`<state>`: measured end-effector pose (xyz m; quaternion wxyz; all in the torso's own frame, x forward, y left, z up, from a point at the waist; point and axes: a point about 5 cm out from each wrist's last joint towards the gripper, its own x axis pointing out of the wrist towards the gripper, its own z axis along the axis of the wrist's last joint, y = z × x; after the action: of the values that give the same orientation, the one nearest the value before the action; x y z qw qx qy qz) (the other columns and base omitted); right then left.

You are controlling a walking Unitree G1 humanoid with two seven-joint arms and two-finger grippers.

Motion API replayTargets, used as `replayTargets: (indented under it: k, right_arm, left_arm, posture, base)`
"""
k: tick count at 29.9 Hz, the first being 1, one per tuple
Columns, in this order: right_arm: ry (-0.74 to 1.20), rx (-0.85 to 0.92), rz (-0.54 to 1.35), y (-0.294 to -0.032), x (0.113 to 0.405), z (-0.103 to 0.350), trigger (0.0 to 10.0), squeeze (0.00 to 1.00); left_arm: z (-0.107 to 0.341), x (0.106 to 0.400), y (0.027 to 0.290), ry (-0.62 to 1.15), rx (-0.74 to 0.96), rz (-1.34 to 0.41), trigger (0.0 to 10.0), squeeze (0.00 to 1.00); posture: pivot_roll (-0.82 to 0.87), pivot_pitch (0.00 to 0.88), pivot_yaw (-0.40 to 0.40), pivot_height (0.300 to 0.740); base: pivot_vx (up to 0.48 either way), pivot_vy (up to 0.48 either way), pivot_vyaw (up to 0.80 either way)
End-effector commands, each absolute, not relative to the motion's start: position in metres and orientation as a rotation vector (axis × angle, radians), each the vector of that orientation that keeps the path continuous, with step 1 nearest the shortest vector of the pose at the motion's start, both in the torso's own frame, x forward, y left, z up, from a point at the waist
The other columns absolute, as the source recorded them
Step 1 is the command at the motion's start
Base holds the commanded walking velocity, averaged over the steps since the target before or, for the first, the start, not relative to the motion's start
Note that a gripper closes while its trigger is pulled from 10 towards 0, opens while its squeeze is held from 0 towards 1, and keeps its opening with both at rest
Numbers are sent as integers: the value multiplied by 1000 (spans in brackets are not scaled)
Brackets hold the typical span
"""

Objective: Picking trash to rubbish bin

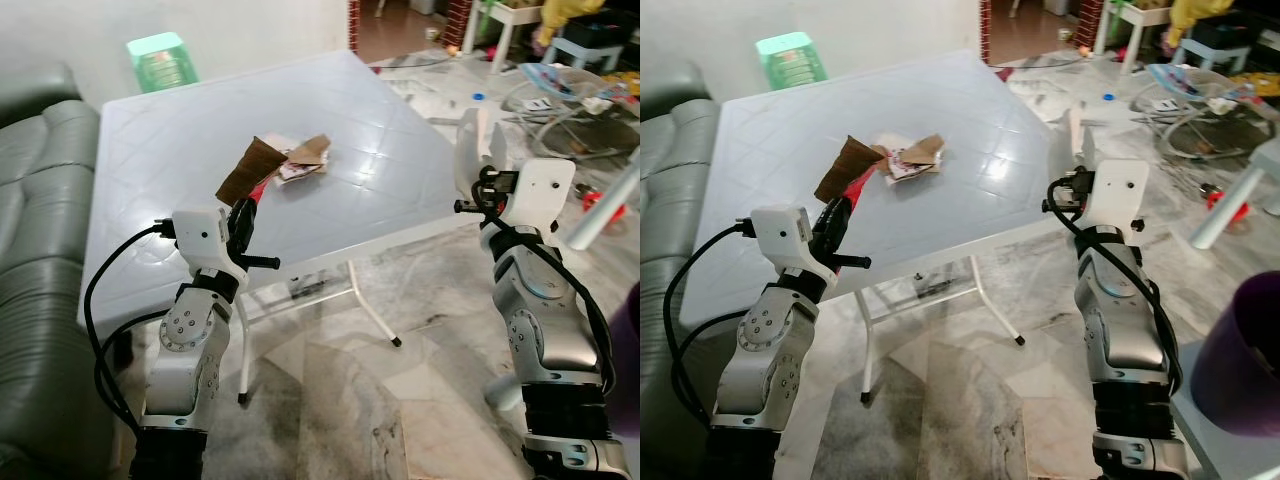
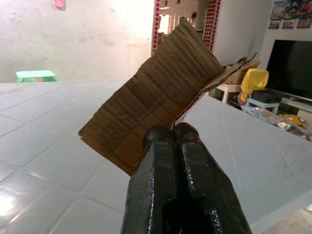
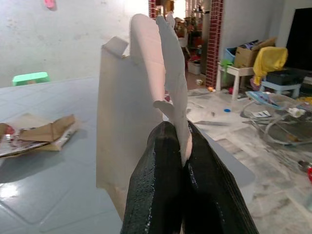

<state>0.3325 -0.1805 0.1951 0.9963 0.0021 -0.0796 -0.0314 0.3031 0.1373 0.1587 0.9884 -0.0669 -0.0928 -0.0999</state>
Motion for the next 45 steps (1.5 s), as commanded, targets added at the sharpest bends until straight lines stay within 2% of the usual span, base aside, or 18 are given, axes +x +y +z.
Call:
replayTargets:
  k: [1, 27, 39, 45]
  right_arm:
    - [-182, -4, -60, -181, 333, 201, 10000, 0]
    - [-179, -5, -65, -182, 333, 201, 10000, 0]
    - [-176, -3, -66, -181, 333, 201, 10000, 0]
    - [-174, -1, -68, -182, 333, 200, 10000, 0]
  left_arm:
    - [163, 302, 139, -205, -140, -193, 0, 0]
    - [163, 302, 139, -204, -133, -197, 0, 0]
    - [162, 302, 140, -203, -134, -198, 0, 0]
    - [162, 302, 139, -200, -130, -200, 0, 0]
  posture:
    - [-56, 38, 71, 740]
    - [-59, 37, 72, 740]
    - [-55, 36, 73, 740]
    - [-55, 33, 74, 740]
  base:
    - [0, 0, 0]
    - [0, 0, 0]
    - [0, -318, 0]
    - [0, -40, 0]
